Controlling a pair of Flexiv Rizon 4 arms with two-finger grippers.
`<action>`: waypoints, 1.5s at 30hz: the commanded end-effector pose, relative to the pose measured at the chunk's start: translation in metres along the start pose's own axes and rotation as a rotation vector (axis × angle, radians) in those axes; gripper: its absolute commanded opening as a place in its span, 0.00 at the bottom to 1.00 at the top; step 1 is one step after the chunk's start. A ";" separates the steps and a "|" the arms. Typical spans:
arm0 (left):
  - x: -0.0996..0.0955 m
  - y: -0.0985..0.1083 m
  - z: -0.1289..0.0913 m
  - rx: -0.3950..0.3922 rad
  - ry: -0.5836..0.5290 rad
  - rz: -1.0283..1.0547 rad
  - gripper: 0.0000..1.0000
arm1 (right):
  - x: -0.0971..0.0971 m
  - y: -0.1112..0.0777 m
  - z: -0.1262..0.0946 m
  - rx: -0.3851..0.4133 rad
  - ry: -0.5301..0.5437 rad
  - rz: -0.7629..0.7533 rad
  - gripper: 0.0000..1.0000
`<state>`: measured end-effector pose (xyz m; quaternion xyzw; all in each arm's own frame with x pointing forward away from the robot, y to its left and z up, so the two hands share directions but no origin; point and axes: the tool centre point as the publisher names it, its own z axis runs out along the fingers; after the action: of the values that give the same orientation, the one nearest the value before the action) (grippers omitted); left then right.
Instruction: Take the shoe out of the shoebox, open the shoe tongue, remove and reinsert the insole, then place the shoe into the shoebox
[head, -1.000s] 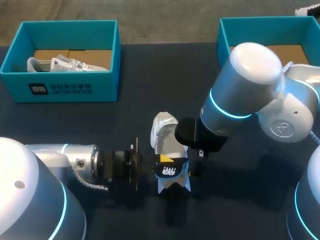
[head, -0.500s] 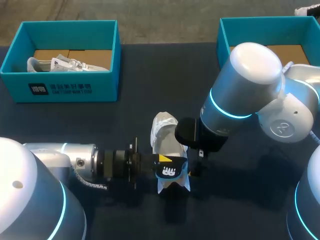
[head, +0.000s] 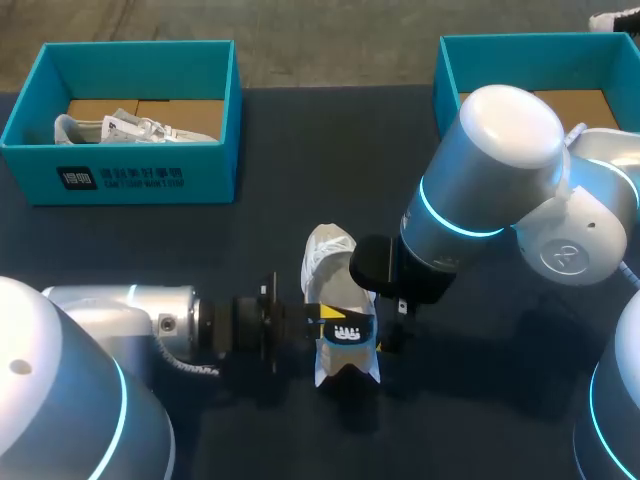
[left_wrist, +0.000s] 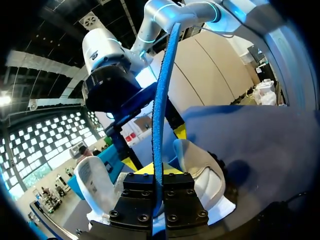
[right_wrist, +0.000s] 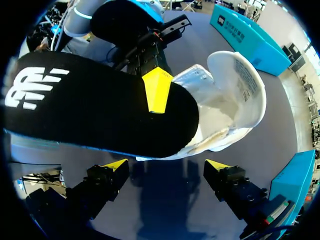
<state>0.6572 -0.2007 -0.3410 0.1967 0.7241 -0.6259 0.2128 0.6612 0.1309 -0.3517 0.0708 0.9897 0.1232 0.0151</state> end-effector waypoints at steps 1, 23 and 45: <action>-0.001 -0.003 0.006 -0.056 0.002 0.000 0.00 | 0.001 0.001 0.002 0.001 -0.003 0.002 1.00; 0.002 -0.003 -0.003 -0.073 0.000 -0.028 0.07 | 0.001 0.001 0.002 0.001 -0.003 0.002 1.00; -0.002 -0.028 -0.003 -0.055 0.009 -0.008 0.18 | 0.001 0.001 0.002 0.001 -0.003 0.002 1.00</action>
<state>0.6457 -0.2008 -0.3224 0.1895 0.7373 -0.6118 0.2150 0.6612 0.1309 -0.3517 0.0708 0.9897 0.1232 0.0151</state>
